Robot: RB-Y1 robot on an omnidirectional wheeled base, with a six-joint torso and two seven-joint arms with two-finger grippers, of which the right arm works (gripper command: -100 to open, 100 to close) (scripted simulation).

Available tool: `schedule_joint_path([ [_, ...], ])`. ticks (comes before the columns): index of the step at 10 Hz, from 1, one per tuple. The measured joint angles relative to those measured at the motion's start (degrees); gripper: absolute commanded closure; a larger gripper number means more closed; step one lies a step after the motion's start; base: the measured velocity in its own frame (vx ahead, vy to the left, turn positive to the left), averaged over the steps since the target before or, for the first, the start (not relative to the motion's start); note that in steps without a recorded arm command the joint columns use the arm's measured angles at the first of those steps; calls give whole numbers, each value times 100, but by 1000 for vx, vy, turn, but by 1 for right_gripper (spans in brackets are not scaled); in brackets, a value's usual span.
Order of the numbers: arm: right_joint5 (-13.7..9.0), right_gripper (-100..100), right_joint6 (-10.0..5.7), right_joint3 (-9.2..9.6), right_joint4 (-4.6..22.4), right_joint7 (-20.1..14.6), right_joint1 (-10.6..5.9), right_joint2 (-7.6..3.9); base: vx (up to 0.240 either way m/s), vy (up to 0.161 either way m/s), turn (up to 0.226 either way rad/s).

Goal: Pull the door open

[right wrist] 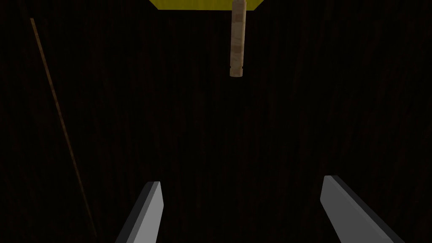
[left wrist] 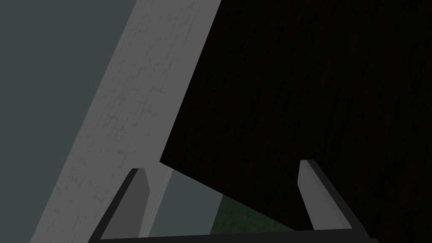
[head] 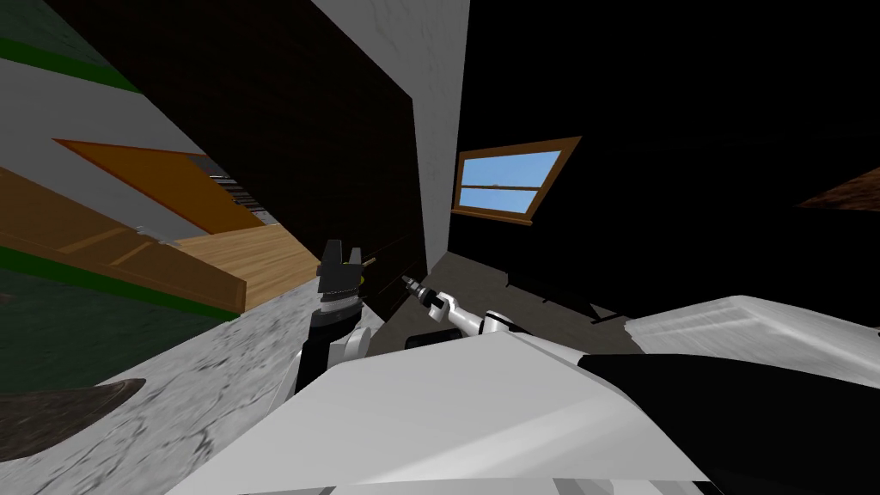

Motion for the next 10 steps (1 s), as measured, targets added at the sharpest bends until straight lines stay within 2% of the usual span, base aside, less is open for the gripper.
schedule_joint_path([
  [2,4,-100,0,-4,-8,16,13,55,4,-4,-8],
  [9,4,-100,9,-2,-28,17,25,48,-2,-1,-3],
  [10,4,-100,9,-3,-28,17,26,47,1,-104,12],
])
